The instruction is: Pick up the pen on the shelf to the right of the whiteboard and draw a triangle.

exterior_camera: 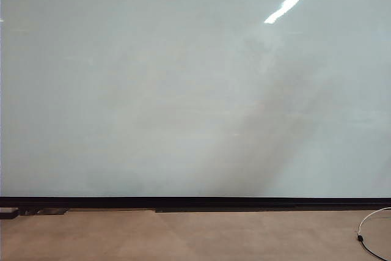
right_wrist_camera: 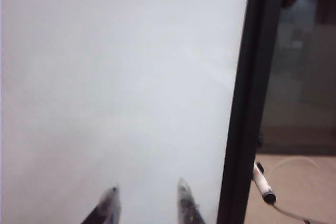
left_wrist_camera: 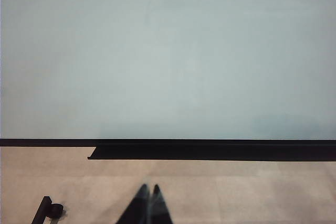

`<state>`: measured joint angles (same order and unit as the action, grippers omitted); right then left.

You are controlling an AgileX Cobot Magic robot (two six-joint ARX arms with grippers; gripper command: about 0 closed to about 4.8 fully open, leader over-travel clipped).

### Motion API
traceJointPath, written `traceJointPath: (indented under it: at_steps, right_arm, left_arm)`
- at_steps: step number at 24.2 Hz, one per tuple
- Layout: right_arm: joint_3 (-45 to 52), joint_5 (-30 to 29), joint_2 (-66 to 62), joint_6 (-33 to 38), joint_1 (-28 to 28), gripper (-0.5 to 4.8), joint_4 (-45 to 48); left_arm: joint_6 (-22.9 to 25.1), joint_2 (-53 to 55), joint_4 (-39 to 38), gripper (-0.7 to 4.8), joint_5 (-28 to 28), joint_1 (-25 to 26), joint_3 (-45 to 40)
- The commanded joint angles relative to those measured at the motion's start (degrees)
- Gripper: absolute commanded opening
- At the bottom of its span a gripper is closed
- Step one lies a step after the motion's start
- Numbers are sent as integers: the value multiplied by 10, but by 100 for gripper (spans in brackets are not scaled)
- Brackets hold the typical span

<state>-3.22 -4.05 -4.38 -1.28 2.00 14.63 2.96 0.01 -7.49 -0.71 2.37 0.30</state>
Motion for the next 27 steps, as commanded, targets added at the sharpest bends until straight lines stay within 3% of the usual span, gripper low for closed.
traceJointPath:
  at_steps: [1, 4, 7, 8, 11, 14, 17, 21, 27]
  right_arm:
    - [-23, -5, -47, 1, 0, 203, 46]
    - [-61, -5, -122, -22, 34, 213, 105]
    - [-75, -122, -200, -12, 138, 240, 149]
    - [-75, -204, -256, 17, 211, 248, 193]
    - [-75, -323, -384, 108, 355, 271, 351]
    - [-75, -323, -469, 120, 370, 286, 469]
    - [-77, -345, -582, 104, 350, 290, 568]
    - [-88, -353, -726, 85, 337, 309, 651]
    - [-138, -369, -857, 13, 316, 311, 666]
  left_arm:
    - [0, 0, 7, -5, -2, 0, 2]
    - [0, 0, 7, -5, -2, 0, 2]
    - [0, 0, 7, -5, -2, 0, 2]
    - [0, 0, 7, -5, -2, 0, 2]
    - [0, 0, 7, -5, -2, 0, 2]
    - [0, 0, 7, -5, -2, 0, 2]
    - [0, 0, 7, -5, -1, 0, 2]
    - [0, 0, 7, -5, -2, 0, 2]
    - [0, 0, 7, -5, -2, 0, 2]
